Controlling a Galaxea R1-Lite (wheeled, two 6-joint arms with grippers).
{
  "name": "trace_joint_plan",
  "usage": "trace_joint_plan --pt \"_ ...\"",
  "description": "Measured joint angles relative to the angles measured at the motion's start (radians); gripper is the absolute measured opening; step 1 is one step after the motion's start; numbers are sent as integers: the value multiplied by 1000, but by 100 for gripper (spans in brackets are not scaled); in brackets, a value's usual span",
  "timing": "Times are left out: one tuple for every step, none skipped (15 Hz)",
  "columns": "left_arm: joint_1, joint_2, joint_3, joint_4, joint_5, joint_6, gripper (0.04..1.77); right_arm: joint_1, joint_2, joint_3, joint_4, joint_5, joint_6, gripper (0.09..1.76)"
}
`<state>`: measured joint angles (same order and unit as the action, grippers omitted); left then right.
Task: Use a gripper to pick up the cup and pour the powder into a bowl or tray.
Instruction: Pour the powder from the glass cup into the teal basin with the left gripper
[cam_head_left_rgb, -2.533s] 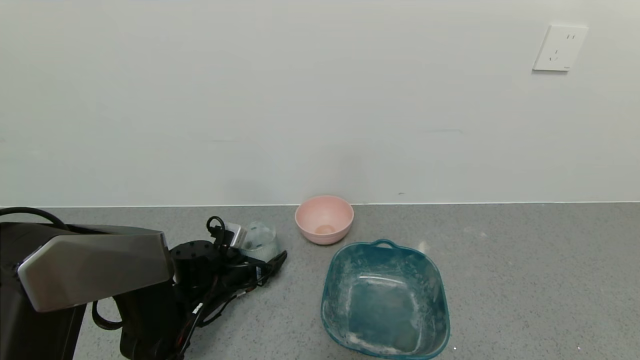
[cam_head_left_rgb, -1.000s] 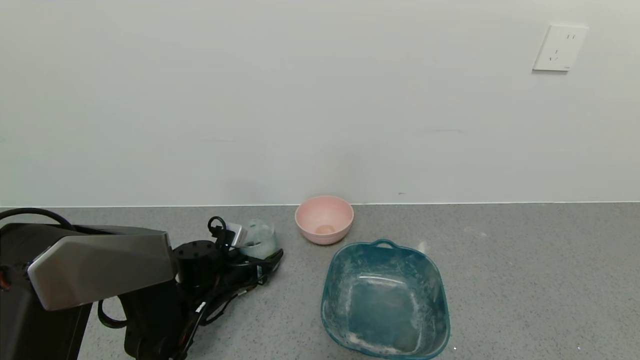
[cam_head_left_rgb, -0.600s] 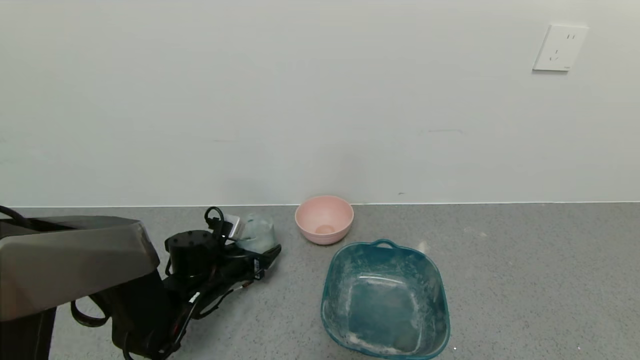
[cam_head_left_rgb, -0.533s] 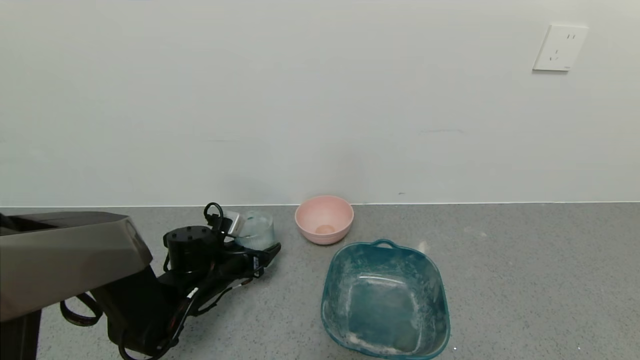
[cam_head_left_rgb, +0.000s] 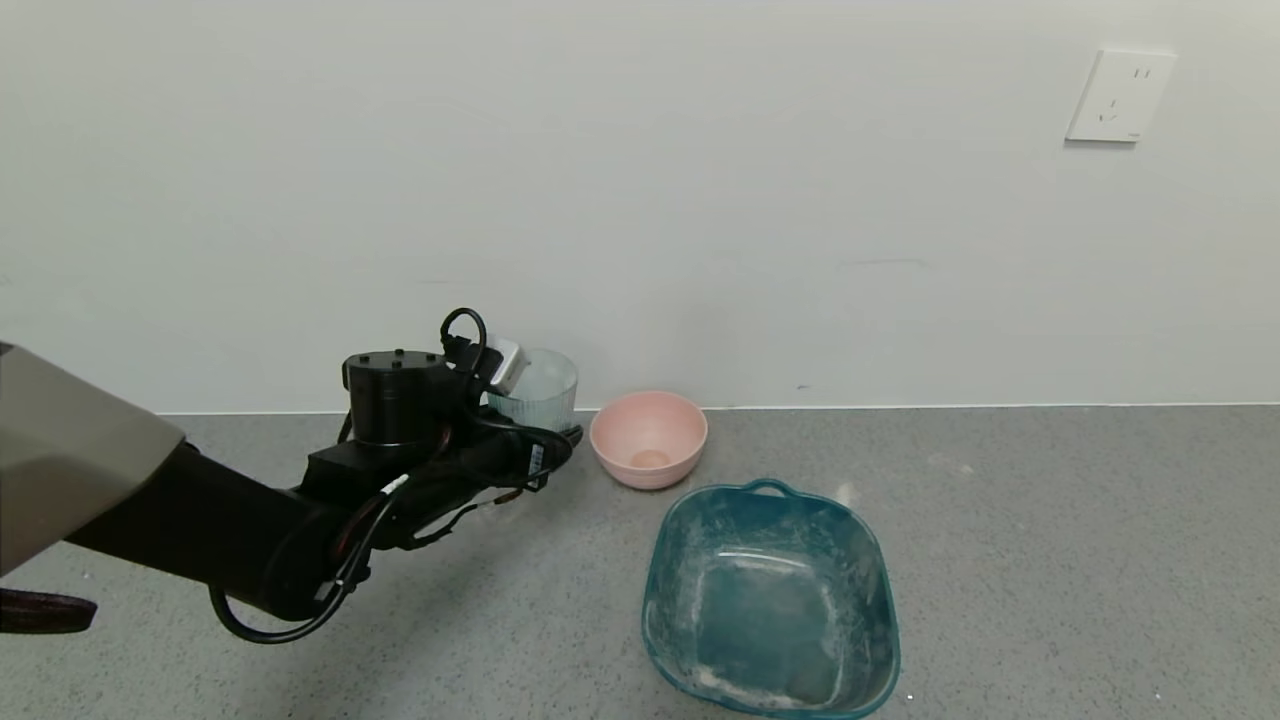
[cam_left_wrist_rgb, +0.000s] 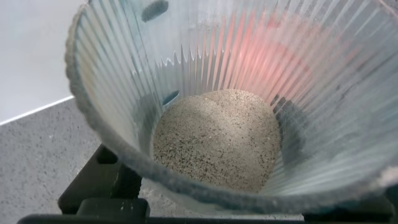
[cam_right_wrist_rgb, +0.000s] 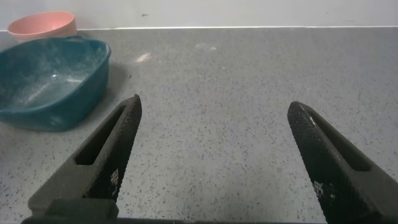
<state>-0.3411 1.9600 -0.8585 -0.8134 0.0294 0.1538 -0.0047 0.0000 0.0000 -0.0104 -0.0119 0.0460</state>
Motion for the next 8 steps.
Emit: trace_joint_plan --pt "-20 -9 -31 48 18 16 133 0 0 0 0 0 0 171" --pt "-39 -16 -59 95 35 39 133 0 0 0 0 0 0 171" --pt "-55 -22 -82 124 50 63 133 0 0 0 0 0 0 171" --pt "-68 -25 -99 143 63 93 133 0 0 0 0 0 0 171" --pt "-80 -27 -110 163 77 127 133 0 0 0 0 0 0 171" --pt "-90 -27 -119 171 85 154 133 0 0 0 0 0 0 171" --pt "-100 -28 -124 177 89 180 133 0 0 0 0 0 0 171" --pt "-112 -29 -133 180 91 204 133 0 0 0 0 0 0 171"
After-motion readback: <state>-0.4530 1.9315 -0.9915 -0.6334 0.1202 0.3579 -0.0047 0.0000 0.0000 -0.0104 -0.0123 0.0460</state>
